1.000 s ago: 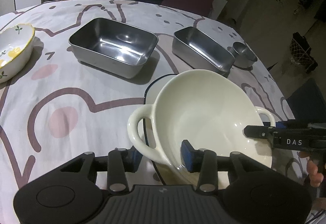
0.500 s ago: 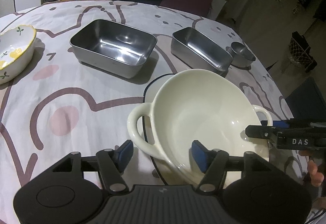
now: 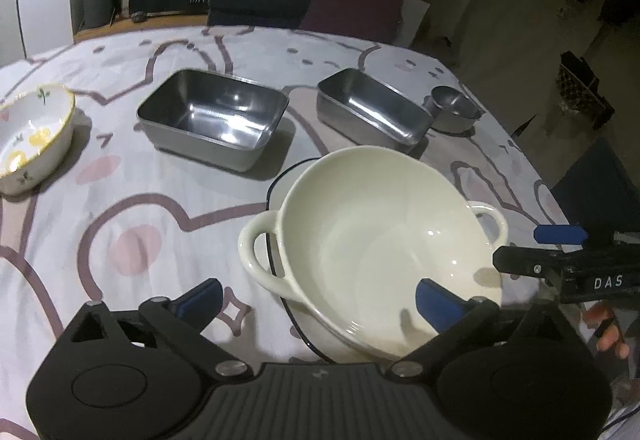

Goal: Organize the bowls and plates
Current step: 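Open both grippers and move them toward the yellow-rimmed lemon bowl, then close both grippers together on the yellow-rimmed bowl rim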

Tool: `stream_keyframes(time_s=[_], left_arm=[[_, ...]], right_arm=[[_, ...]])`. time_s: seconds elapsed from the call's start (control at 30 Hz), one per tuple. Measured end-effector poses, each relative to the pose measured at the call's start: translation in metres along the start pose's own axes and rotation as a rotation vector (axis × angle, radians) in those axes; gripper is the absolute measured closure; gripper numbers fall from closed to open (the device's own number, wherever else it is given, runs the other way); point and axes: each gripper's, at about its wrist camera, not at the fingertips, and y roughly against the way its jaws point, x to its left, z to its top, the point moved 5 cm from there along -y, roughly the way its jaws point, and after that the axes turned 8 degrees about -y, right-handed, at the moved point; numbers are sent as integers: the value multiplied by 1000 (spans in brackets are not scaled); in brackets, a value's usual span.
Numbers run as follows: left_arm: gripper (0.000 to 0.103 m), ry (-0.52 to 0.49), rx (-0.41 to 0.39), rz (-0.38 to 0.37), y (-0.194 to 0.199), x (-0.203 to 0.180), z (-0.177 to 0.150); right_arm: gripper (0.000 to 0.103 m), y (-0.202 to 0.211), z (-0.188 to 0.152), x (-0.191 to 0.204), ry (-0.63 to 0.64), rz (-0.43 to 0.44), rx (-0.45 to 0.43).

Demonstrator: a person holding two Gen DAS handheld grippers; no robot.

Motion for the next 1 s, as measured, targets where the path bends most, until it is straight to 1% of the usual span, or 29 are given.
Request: stream_keyframes(time_s=[0.13,0.23,0.33,0.43,0.6,0.8,1.0], left_arm=[[0,-19,-28,6,14,-3,3],[0,-16,-55,3,28,-2,6],[0,-18,-74,20,42,1,10],[0,-8,-110,29,57,7,15],[0,-2,-180,69,85,22,24],[0,42,-263,136,118,52,33],[0,92,-306,212,140,88,39]], right_arm=[[0,14,-1,0,0,6,-29],[0,30,2,4,6,14,-77],[0,45,5,9,19,14,-135],[0,57,11,17,25,30,-178],[0,72,23,41,44,73,-242],[0,82,39,77,87,140,-296],[0,89,61,121,151,205,-343]])
